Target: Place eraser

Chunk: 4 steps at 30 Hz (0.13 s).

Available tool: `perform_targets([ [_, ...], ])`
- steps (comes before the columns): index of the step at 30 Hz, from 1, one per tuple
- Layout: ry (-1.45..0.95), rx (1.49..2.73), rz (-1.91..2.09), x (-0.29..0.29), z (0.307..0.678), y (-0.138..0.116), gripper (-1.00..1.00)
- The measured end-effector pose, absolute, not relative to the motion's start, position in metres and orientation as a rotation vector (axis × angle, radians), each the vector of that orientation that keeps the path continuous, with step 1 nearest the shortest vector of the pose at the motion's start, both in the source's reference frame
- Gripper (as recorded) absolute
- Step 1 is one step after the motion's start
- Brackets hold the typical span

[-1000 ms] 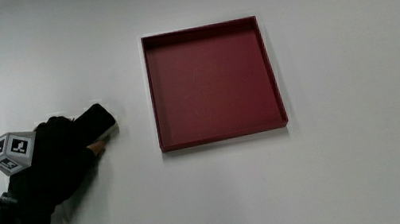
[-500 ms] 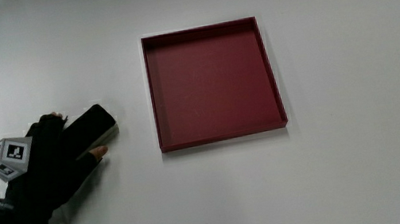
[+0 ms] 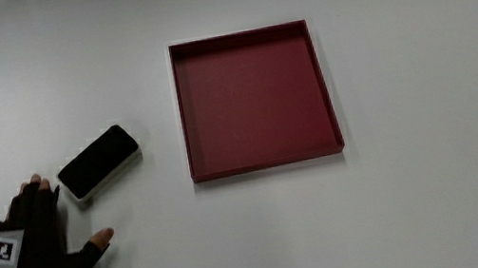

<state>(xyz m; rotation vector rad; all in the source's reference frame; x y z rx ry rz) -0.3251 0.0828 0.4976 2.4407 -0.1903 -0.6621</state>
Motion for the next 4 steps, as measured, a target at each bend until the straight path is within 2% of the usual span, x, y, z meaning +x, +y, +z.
perform_targets([
  [4,-0.136,2.466,-0.547,-0.326,0.504,0.098,-1.0],
])
